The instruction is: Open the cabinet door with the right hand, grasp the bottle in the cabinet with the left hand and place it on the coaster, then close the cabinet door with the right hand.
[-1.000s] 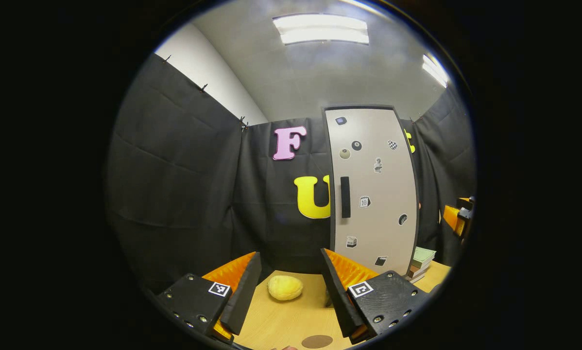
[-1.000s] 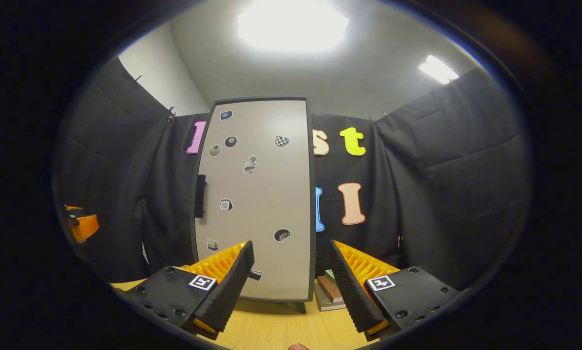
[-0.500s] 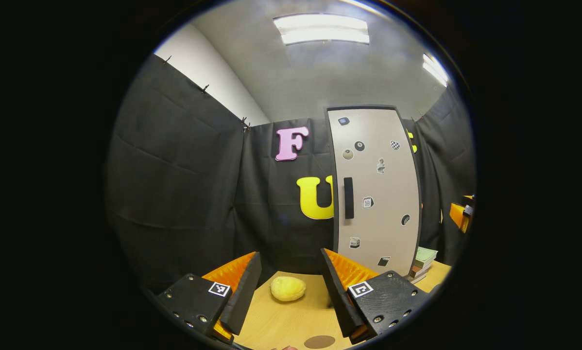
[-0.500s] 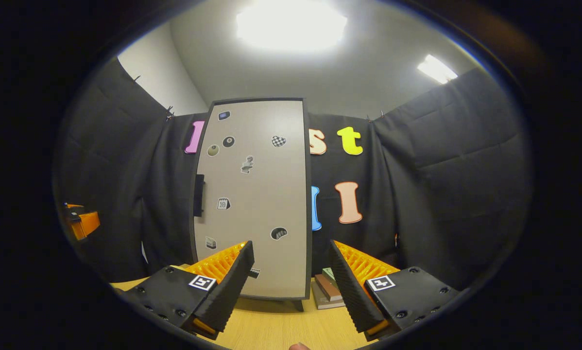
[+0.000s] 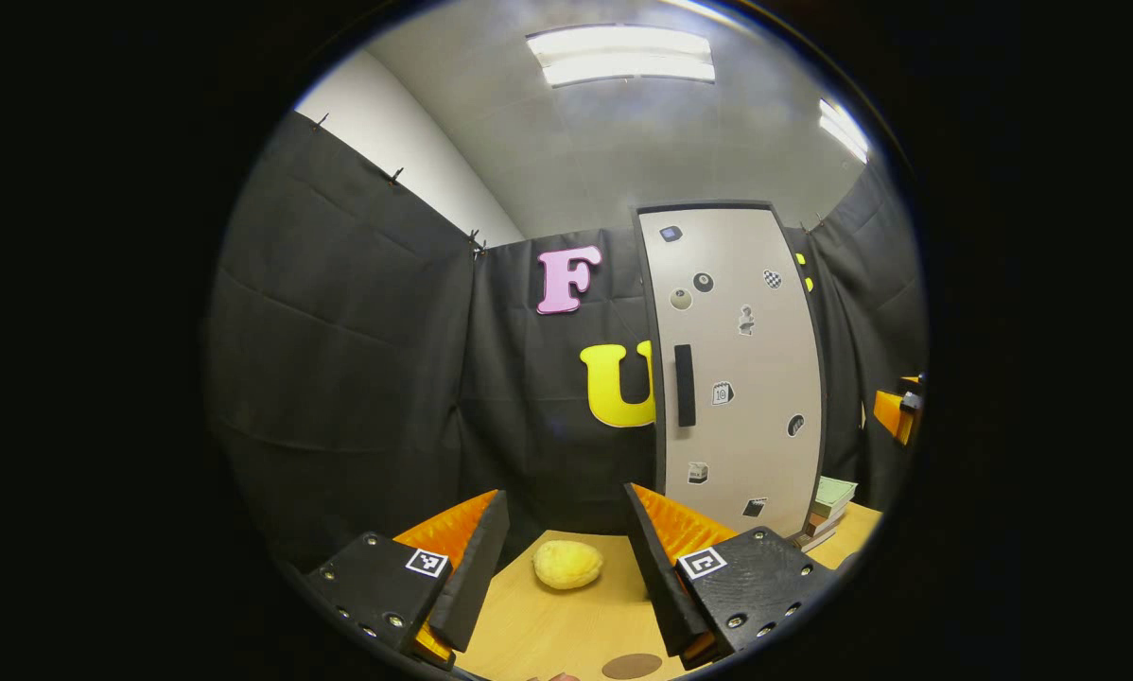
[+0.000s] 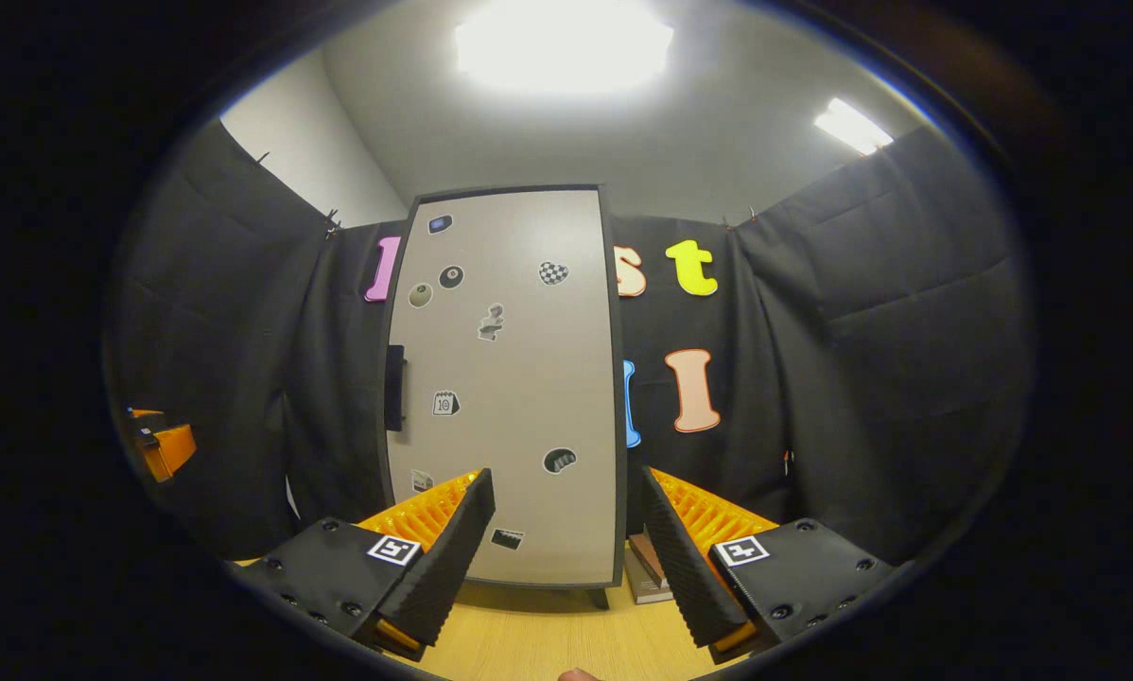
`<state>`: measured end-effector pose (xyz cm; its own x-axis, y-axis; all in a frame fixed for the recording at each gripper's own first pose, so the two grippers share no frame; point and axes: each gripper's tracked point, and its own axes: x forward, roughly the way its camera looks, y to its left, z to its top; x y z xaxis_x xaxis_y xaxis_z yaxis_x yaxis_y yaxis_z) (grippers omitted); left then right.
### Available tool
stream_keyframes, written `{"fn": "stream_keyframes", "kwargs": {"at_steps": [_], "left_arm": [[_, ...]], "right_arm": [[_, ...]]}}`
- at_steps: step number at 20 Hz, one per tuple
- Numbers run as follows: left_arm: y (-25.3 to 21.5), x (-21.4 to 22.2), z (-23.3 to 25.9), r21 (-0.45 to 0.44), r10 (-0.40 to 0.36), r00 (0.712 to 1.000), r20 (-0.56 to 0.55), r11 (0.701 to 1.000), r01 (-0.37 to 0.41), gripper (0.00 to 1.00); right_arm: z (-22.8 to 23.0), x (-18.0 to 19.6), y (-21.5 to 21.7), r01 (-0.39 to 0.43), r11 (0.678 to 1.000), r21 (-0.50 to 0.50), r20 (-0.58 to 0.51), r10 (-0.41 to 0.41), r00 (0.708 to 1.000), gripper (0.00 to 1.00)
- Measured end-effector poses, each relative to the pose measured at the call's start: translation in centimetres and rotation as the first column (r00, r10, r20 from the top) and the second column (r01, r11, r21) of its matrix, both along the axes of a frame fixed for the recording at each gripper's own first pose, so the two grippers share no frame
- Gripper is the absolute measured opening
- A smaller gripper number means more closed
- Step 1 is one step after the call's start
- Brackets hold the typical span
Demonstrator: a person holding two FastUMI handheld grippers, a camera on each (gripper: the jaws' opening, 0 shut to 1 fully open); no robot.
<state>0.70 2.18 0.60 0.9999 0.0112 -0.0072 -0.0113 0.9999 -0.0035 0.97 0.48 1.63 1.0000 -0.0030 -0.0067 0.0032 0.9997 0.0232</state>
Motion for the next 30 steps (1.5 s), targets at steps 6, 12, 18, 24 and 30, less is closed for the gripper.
{"fn": "stream_keyframes", "kwargs": {"at_steps": [6, 12, 18, 24, 30], "left_arm": [[2.2, 0.3, -0.3, 0.021, 0.015, 1.000, -0.010, 1.000, -0.015, 0.72], [4.8, 0.0, -0.9, 0.034, 0.035, 0.999, -0.018, 0.999, -0.035, 0.72], [7.9, -0.3, -2.1, 0.041, 0.059, 0.998, -0.032, 0.997, -0.058, 0.70], [11.8, -0.3, -3.8, 0.022, 0.098, 0.993, -0.058, 0.995, -0.097, 0.70], [15.7, -0.9, -4.3, 0.058, 0.160, 0.985, -0.070, 0.986, -0.156, 0.70]], "right_arm": [[1.8, 3.0, 4.1, -0.068, 0.998, -0.002, -0.009, 0.068, 0.998, 0.96], [3.2, 6.5, 9.0, -0.148, 0.989, 0.012, -0.034, 0.148, 0.988, 0.97], [4.1, 10.0, 14.0, -0.195, 0.980, -0.029, -0.026, 0.194, 0.981, 0.97], [4.7, 14.2, 18.3, -0.216, 0.976, -0.035, -0.028, 0.215, 0.976, 0.96], [4.2, 18.6, 21.5, -0.225, 0.974, -0.028, -0.081, 0.222, 0.972, 0.97]]}}
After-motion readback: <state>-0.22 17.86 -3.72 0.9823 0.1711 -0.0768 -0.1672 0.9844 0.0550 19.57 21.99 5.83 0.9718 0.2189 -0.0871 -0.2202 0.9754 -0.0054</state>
